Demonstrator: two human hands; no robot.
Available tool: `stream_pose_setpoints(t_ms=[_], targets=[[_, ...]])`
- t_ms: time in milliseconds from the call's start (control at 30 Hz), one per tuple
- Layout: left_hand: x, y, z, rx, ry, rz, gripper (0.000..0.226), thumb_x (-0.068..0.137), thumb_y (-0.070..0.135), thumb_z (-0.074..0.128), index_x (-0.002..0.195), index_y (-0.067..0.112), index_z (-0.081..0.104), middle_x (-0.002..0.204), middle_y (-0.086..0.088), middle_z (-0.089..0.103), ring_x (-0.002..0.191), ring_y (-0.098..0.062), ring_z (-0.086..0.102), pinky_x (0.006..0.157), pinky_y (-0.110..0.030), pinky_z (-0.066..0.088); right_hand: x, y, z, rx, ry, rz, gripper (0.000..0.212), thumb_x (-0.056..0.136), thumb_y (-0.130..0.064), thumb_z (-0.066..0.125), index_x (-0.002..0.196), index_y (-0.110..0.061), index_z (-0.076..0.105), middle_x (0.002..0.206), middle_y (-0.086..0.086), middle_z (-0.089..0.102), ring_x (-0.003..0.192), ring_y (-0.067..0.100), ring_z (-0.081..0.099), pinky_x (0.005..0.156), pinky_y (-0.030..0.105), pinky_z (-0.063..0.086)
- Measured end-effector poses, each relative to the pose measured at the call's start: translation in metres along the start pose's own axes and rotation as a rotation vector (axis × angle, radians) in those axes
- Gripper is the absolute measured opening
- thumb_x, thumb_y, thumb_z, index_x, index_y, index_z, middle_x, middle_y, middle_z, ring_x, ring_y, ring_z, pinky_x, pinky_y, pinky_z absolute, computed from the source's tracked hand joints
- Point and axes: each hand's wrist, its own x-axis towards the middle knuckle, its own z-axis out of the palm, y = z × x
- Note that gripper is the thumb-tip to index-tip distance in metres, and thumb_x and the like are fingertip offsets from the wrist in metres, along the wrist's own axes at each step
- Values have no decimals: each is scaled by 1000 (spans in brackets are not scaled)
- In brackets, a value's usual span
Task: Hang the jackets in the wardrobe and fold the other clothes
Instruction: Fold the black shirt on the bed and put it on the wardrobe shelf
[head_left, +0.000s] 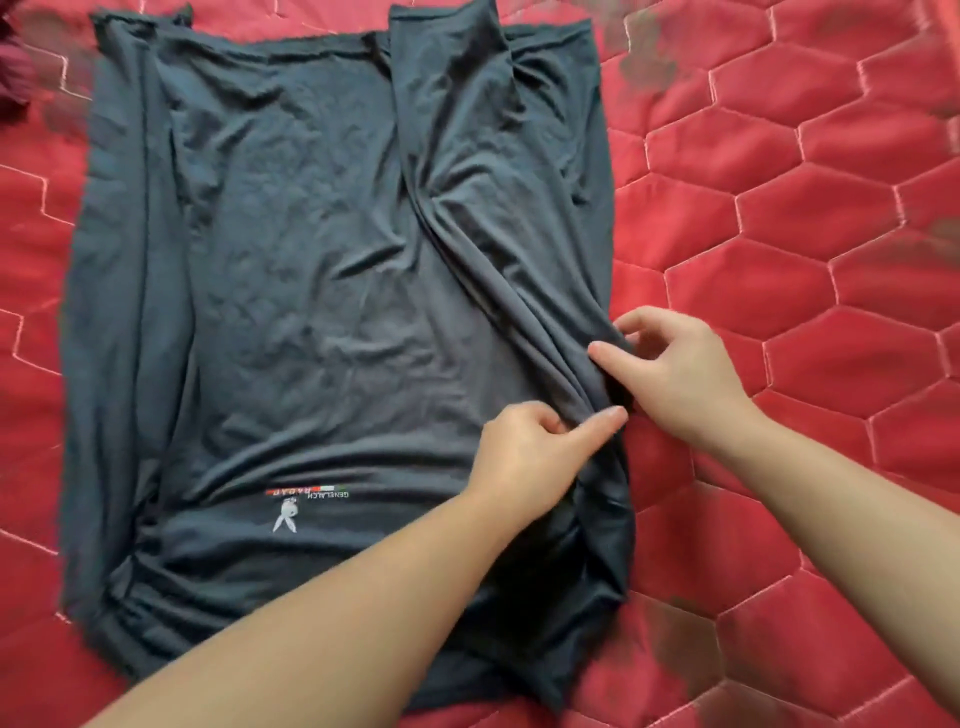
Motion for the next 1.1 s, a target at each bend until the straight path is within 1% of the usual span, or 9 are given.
stream_pose_setpoints(t_ms=[167, 233, 333, 433, 533, 667, 800, 933, 1100], targets=[[-8, 1, 6, -72, 26, 11, 38, 75, 31, 68, 56, 11, 41, 50, -3, 42, 50, -16, 34, 49, -28, 32, -3, -6, -13, 221, 136, -21, 15, 81, -25, 73, 70, -27, 63, 72, -15, 66, 68, -3, 59, 70, 13, 46], [-12, -1, 6, -109, 49, 73, 36, 73, 21, 61, 56, 13, 30, 51, 2, 29, 52, -14, 25, 46, -28, 24, -1, -4, -15, 341, 141, 16, 15, 87, -23, 67, 74, -25, 60, 74, -8, 65, 69, 6, 59, 73, 30, 51], [-21, -9, 5, -265, -67, 48, 20, 70, 19, 57, 64, 0, 50, 56, 0, 43, 54, -14, 36, 51, -27, 31, 0, 4, -12, 495, 110, 193, 14, 95, -25, 58, 82, -19, 57, 75, 7, 62, 65, 18, 54, 63, 48, 49], [-26, -21, 5, -459, -208, -58, 16, 72, 8, 56, 81, 3, 69, 74, -13, 68, 67, -21, 58, 65, -33, 51, -5, 17, -5, 407, 62, 252, 14, 94, -32, 57, 86, -20, 57, 71, 2, 66, 55, 12, 53, 55, 30, 42], [-31, -34, 8, -520, -371, -135, 22, 82, -9, 53, 93, 0, 69, 88, -12, 73, 79, -20, 70, 69, -33, 59, -8, 28, -6, 178, 60, 182, 18, 90, -34, 63, 85, -19, 56, 66, -1, 61, 56, 12, 49, 57, 27, 36], [-31, -32, 7, -431, -475, -235, 15, 80, 10, 53, 88, 6, 65, 76, -4, 66, 60, -12, 64, 62, -32, 59, -13, 29, -7, -85, 28, 140, 23, 82, -38, 70, 83, -20, 55, 67, -8, 59, 63, 13, 53, 61, 30, 31], [-29, -18, 10, -440, -477, -345, 44, 74, 55, 69, 93, 15, 73, 90, -6, 76, 77, -16, 73, 64, -31, 60, -15, 23, -5, 5, 23, 102, 22, 80, -36, 74, 85, -19, 60, 74, -9, 67, 68, 12, 61, 66, 33, 44], [-40, -27, 19, -159, -191, -155, 26, 67, 29, 70, 84, 9, 71, 79, -5, 73, 68, -17, 66, 70, -38, 60, -13, 20, -4, 36, 62, 97, 16, 83, -32, 71, 82, -19, 61, 74, -2, 68, 69, 17, 63, 69, 35, 48], [-52, -43, 7, -334, -208, -78, 16, 65, 18, 58, 78, 15, 66, 70, 5, 68, 65, -10, 59, 69, -35, 53, -15, 21, -6, 15, 118, 171, 15, 86, -33, 68, 84, -21, 59, 73, -5, 64, 73, 20, 61, 67, 30, 40]])
